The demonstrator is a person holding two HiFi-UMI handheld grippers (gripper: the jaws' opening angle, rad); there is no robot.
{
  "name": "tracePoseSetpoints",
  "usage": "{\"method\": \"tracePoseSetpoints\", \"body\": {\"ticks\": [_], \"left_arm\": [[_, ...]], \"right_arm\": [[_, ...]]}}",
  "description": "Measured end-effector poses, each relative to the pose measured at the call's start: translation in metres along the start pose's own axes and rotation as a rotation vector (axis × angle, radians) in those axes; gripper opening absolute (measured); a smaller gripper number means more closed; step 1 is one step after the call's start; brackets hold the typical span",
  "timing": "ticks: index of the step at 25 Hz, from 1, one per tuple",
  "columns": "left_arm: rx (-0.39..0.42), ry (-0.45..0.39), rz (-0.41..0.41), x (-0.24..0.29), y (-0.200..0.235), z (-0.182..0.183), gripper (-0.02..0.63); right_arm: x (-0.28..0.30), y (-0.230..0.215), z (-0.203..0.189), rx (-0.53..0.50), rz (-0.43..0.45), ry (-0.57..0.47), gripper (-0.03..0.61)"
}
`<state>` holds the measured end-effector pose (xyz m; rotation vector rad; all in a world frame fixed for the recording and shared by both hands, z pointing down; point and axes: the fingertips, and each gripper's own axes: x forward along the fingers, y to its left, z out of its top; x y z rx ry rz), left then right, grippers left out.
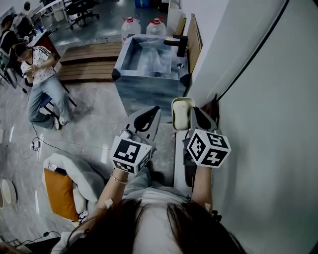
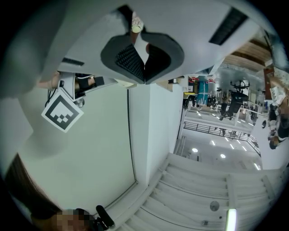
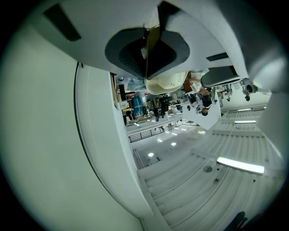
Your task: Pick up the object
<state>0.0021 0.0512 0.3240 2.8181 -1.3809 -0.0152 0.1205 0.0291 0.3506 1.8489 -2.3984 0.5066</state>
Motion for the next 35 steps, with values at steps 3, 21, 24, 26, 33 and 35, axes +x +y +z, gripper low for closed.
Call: {"method": "tracePoseSetpoints", "body": {"ticks": [3,21,24,26,33,35], "left_arm": [[0.002,0.0,0.004,-0.001,-0.001,0.002,0.009],[0.016,0.022,-0.001,0.006,0.026,0.0,0.009],[0.017,0.033,-0.006,0.008,0.035,-0.002,0.009],[0.012,0.039,-0.01,0.01,0.042,-0.005,0.009],[0.009,0.059,-0.029,0.024,0.066,-0.015,0.009],[0.01,0.065,-0.03,0.029,0.075,-0.018,0.009]], "right_arm": [[-0.001,0.003,0.001,-0.006,0.01,-0.001,0.034],[0.024,0.014,0.011,-0.014,0.013,-0.015,0.034],[0.03,0.015,0.015,-0.01,0.003,-0.017,0.034],[0.034,0.017,0.016,-0.014,-0.008,-0.019,0.034],[0.061,0.019,0.014,-0.009,-0.028,-0.008,0.034],[0.069,0.019,0.013,-0.006,-0.033,-0.002,0.034]]}}
